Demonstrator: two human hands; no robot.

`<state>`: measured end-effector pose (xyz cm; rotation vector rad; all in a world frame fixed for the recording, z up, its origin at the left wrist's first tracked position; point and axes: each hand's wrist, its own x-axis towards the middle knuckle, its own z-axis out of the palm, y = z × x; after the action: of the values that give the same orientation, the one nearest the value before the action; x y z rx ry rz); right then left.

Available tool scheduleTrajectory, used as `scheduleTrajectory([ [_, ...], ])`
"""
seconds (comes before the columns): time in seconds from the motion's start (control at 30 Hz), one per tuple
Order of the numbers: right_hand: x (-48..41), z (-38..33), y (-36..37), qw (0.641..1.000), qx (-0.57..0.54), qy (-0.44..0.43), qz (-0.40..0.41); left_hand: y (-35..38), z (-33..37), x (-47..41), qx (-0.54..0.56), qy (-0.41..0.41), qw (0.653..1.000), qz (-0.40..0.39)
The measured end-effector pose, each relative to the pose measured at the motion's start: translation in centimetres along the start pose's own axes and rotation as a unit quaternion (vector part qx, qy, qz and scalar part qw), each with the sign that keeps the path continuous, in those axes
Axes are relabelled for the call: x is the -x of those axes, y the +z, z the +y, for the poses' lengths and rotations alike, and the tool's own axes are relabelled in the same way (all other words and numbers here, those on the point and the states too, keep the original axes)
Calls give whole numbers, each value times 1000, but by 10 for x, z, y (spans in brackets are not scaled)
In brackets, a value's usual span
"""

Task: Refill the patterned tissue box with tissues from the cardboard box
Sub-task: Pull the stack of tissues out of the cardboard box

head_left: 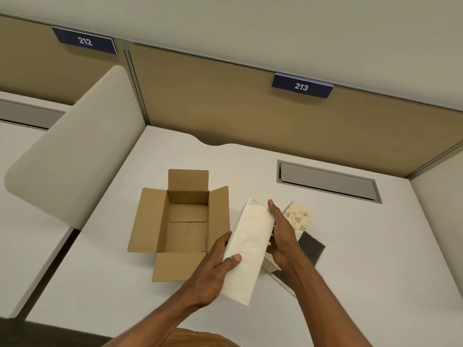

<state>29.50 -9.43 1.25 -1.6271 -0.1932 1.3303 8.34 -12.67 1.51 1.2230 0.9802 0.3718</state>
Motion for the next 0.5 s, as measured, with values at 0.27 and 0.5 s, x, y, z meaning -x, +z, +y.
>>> scheduleTrajectory([
  [0.27,28,22,-4,999,-45,-22,0,8,-1,10,-9,-11,1000,18],
  [0.5,49,64,-4,991,-109,-43,-70,8,-5,15,-4,-10,1000,21],
])
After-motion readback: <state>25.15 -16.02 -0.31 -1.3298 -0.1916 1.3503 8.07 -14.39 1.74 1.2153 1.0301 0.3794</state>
